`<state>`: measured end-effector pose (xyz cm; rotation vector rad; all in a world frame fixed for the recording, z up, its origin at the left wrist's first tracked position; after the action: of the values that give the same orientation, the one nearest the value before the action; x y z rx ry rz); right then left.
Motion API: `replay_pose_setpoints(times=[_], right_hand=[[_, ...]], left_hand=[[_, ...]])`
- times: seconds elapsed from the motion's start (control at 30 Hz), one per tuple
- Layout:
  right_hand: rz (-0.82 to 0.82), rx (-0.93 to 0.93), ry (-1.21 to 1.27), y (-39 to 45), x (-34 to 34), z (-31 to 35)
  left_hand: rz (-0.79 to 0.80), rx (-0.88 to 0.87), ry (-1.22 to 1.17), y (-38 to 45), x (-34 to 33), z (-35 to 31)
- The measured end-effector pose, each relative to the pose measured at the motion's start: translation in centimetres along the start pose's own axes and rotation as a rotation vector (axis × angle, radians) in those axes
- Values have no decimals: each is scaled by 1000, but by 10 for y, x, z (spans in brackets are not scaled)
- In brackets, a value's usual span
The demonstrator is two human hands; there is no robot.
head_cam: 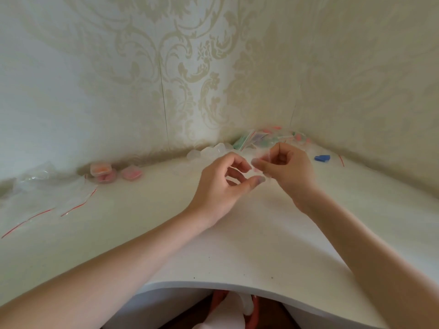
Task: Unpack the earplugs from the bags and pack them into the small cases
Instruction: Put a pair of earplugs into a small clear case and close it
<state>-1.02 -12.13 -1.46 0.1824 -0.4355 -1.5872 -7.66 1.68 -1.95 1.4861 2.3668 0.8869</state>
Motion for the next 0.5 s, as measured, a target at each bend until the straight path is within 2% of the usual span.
replay_pose_setpoints(times=[0.1, 0.3, 0.37, 0.43, 0.5], right_hand=[[20, 209, -83, -12, -12, 20], [175, 375, -195, -28, -30, 32], [205, 329, -146, -30, -33, 29], [160, 212, -66, -25, -27, 23], [105, 199, -91, -21, -21, 20]], left_hand=[[-22, 156, -98, 1, 1, 14], [-154, 373, -314, 4, 11, 34], [-197, 396, -358, 5, 15, 37], [-213, 404, -380, 5, 16, 37], [-195, 419, -394, 4, 13, 36]])
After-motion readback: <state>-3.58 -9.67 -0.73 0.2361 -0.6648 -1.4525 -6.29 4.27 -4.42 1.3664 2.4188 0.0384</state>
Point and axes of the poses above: each hand's wrist, its own y-axis towards the middle knuckle, its own x-axis out of the back of the hand, z = x × y, the point moved 9 cm from there along y, towards the middle knuckle, and after that the axes turned 11 degrees about -z, right-handed, at the moved point
